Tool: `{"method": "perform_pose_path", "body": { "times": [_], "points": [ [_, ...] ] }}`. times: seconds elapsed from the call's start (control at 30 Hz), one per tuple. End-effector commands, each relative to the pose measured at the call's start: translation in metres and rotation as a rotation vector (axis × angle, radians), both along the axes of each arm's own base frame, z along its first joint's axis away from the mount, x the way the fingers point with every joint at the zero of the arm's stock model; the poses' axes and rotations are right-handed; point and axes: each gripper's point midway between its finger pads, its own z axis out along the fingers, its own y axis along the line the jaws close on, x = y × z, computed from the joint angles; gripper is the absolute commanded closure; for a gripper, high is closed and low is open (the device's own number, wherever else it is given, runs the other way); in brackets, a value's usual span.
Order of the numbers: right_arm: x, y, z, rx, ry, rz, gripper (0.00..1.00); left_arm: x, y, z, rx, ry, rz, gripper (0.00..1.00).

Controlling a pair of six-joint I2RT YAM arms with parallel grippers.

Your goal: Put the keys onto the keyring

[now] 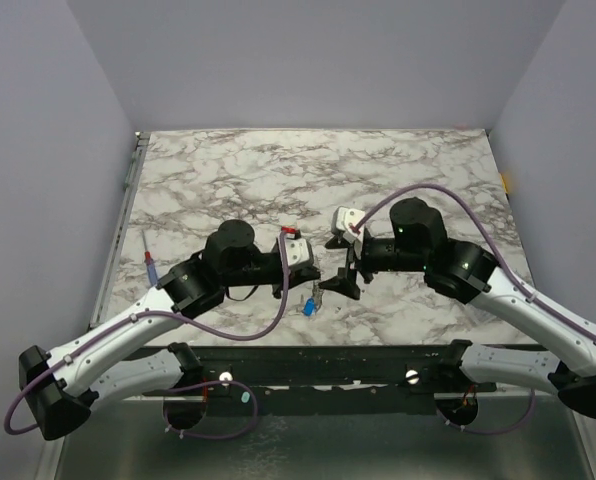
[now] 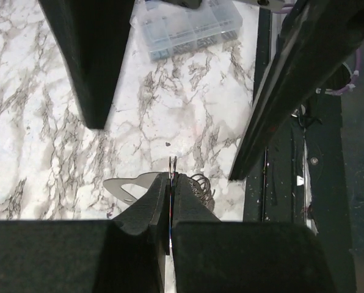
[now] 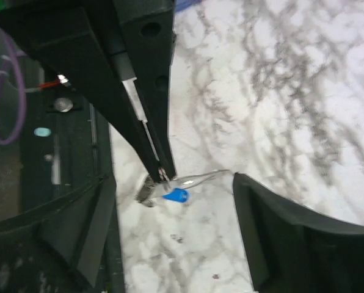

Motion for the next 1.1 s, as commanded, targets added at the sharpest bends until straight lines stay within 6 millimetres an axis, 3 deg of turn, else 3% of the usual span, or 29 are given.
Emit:
{"method": "perform_pose_path", "body": {
  "times": [0.0, 0.17, 0.33, 0.47, 0.6, 0.77, 0.9, 1.07],
  "points": [
    [0.021, -0.004, 0.049, 0.2, -0.146, -0.145, 0.01, 0.006, 0.003, 0.027, -0.139, -0.076, 0.063, 1.0],
    [0.021, -0.018, 0.081, 0.356, -0.22, -0.211, 0.0, 0.004, 0.008, 0.037, -0.257, -0.098, 0.09, 1.0],
    [0.012, -0.012, 0.079, 0.387, -0.199, -0.155, 0.01, -0.011, 0.01, 0.052, -0.398, -0.124, 0.039, 1.0],
    [-0.004, -0.004, 0.081, 0.407, -0.178, -0.05, 0.17, -0.018, 0.02, 0.07, -0.518, -0.168, 0.044, 1.0],
    [-0.024, 0.001, 0.087, 0.427, -0.148, 0.078, 0.47, -0.029, 0.03, 0.082, -0.625, -0.154, 0.038, 1.0],
    [-0.049, 0.005, 0.088, 0.421, -0.092, 0.253, 0.53, -0.041, 0.042, 0.091, -0.718, -0.154, 0.024, 1.0],
    [-0.054, 0.011, 0.085, 0.405, -0.057, 0.312, 0.64, -0.052, 0.054, 0.099, -0.796, -0.172, 0.006, 1.0],
    [-0.053, 0.018, 0.086, 0.405, -0.041, 0.342, 0.65, -0.058, 0.059, 0.101, -0.84, -0.172, -0.01, 1.0]
  ]
}}
